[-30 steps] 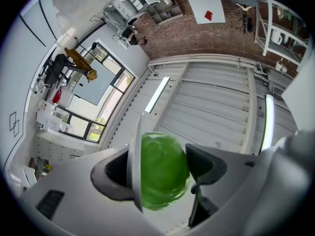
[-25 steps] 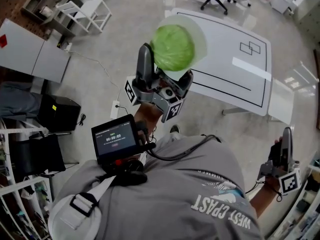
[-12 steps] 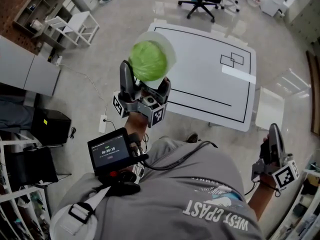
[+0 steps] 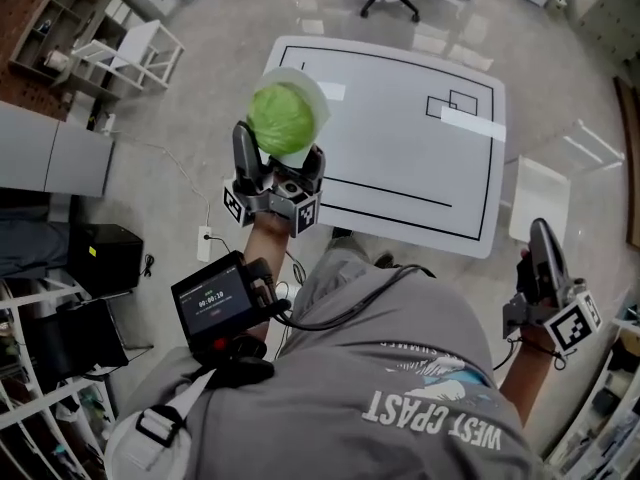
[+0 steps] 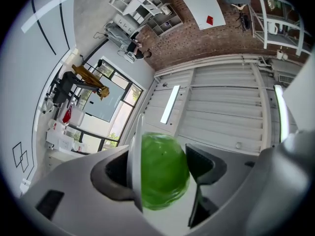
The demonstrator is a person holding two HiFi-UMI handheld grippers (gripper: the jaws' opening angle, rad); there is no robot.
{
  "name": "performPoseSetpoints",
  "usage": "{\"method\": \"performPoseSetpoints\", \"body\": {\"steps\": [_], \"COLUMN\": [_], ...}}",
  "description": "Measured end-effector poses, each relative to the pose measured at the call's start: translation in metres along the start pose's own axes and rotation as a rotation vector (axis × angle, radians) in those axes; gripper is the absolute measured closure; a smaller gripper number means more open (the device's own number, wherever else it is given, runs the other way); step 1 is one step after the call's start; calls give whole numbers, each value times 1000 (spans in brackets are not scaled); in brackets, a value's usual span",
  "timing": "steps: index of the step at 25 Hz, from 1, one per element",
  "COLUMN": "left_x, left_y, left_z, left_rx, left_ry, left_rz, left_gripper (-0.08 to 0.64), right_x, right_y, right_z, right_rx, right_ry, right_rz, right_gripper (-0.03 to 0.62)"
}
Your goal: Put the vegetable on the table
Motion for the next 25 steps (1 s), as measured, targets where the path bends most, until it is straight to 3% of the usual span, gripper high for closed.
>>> {"method": "performPoseSetpoints", "body": {"steps": [10, 21, 25], "left_x": [12, 45, 83], "left_y": [30, 84, 87], "left_z": [107, 252, 274], "left_rx": [43, 77, 83], "left_ry": [88, 336, 439], "left_rz": [91, 109, 120], "left_gripper": [233, 238, 238], "right_x": [-40, -98, -91], "right_y": [2, 11, -4], "right_z": [-26, -52, -47], "right_rx": [-60, -113, -123], "right_ry": [-76, -186, -215], "right_rz": [-28, -28, -38], "right_gripper": [583, 583, 583]}}
Point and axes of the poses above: the fingertips, and each gripper's own axes: x backward along the fingers, z to its left, y out of its top, the point moved 2 cm from there along x, backward along the fingers, and after that the axes turned 6 degrees about -x, right-handed, at the moved point
